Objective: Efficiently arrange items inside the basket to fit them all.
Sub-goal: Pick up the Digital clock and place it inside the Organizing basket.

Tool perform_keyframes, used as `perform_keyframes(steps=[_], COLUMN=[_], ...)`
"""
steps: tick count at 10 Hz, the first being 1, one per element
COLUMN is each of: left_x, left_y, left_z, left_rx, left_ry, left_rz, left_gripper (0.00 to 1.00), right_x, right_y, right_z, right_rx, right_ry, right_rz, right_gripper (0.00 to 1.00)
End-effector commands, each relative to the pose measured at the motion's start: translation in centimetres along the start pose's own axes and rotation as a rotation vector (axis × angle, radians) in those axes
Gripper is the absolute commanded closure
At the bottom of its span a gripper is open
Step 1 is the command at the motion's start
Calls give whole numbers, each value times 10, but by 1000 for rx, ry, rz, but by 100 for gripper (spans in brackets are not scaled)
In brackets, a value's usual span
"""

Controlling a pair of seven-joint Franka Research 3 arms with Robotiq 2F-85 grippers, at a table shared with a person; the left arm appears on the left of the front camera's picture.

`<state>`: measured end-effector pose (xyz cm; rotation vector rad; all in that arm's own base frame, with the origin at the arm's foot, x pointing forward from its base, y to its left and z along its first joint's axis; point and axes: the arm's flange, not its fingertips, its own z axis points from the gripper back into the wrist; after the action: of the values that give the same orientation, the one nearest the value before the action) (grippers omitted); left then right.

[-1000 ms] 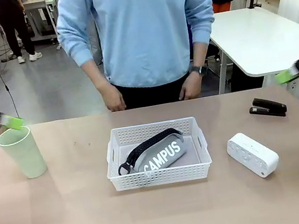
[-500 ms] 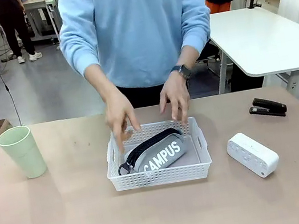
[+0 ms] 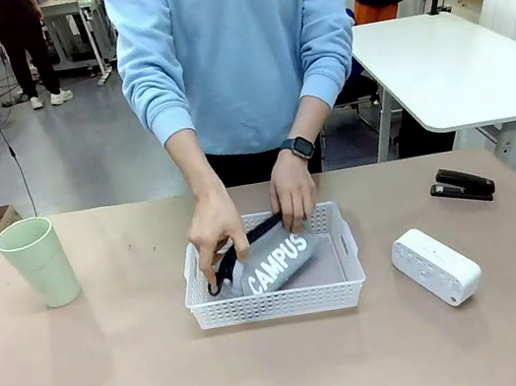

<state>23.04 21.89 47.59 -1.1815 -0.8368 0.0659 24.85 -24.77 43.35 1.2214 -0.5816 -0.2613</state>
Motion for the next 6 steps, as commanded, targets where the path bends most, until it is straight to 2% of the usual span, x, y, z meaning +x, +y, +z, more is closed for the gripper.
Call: perform_keyframes(steps=[1, 6], left_x=[-4, -4], left_y=[-11, -11], left_z=[11, 11], left_rx=[1, 1], left_ry=[3, 3], left_rz=[-41, -41], left_gripper=[0, 0], right_x=[-3, -3], right_y=[17, 17], right_z=[5, 5], right_rx=[-14, -14], right_ry=[6, 6], right_rz=[49, 49], right_gripper=[0, 0])
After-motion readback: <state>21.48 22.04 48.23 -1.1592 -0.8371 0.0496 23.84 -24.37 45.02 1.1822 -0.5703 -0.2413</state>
